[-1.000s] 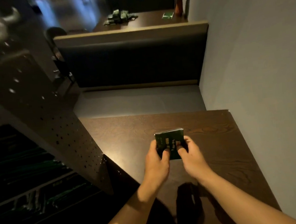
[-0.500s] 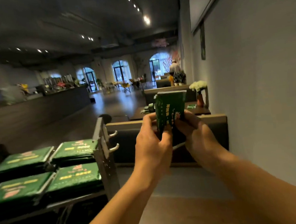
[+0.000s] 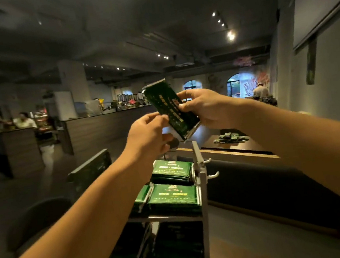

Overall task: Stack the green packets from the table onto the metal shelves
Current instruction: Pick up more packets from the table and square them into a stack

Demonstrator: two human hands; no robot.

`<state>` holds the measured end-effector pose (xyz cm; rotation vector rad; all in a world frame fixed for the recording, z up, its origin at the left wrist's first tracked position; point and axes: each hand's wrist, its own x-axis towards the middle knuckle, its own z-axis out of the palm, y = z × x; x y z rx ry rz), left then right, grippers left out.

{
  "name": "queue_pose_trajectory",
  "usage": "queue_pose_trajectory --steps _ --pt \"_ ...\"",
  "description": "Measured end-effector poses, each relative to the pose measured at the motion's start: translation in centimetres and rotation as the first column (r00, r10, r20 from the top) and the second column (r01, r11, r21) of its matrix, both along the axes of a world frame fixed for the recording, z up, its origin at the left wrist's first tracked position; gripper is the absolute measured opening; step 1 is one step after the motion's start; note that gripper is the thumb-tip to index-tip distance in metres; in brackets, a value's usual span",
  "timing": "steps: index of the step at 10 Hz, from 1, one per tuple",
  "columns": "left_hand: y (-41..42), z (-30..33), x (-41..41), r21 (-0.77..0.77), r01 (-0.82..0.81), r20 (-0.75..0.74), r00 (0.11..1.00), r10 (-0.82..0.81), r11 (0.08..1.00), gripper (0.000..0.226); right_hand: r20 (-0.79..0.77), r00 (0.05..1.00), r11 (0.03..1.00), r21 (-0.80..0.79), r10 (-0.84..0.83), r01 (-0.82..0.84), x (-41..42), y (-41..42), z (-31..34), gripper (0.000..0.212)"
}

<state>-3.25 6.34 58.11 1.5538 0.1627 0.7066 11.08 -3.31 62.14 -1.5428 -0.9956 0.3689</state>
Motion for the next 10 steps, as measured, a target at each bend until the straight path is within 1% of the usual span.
queue_pose_trajectory --steps 1,2,3,4,5,6,7,8,9,10 --pt "1.2 -2.6 -1.5 -0.15 -0.001 -0.127 0.992 -0.019 0.989 0.014 0.013 0.995 0.964 -0.25 0.095 -0.089 0.7 3.2 -0.8 0.017" --pt "2.0 -5.6 -2.7 -0.344 0.019 -0.223 0.97 -0.102 0.939 0.022 0.06 0.982 0.838 -0.532 0.181 -0.122 1.2 5.8 -2.6 0.018" --pt "2.0 -7.9 -3.4 -0.512 0.041 -0.272 0.94 -0.207 0.858 0.021 0.105 0.967 0.691 -0.717 0.234 -0.089 1.1 7.4 -5.0 0.022" --pt "2.0 -9.8 -3.8 -0.602 0.059 -0.295 0.911 -0.29 0.797 0.023 0.156 0.951 0.572 -0.82 0.268 -0.027 0.8 8.3 -6.9 0.017" --pt "2.0 -11.0 -4.0 -0.59 0.06 -0.347 0.882 -0.319 0.805 0.012 0.256 0.918 0.499 -0.863 0.304 0.076 0.3 8.7 -7.8 0.019" --pt "1.9 -11.7 -3.9 -0.567 0.047 -0.372 0.876 -0.306 0.822 0.019 0.314 0.885 0.416 -0.896 0.344 0.156 -0.2 9.1 -8.2 0.028" --pt "1.9 -11.9 -3.8 -0.519 0.039 -0.413 0.863 -0.29 0.854 0.018 0.399 0.823 0.336 -0.902 0.404 0.272 -0.8 9.3 -8.3 0.032" --pt "2.1 -12.1 -3.6 -0.486 0.05 -0.43 0.855 -0.289 0.872 0.016 0.453 0.757 0.269 -0.891 0.471 0.366 -1.1 9.2 -7.9 0.031" --pt "2.3 -12.2 -3.3 -0.483 0.051 -0.419 0.863 -0.281 0.874 0.021 0.522 0.646 0.245 -0.847 0.557 0.472 -1.2 9.2 -7.8 0.029" --pt "2.2 -12.1 -3.3 -0.514 0.036 -0.407 0.869 -0.281 0.857 0.022 0.621 0.511 0.257 -0.748 0.594 0.612 -1.6 8.9 -7.8 0.017"
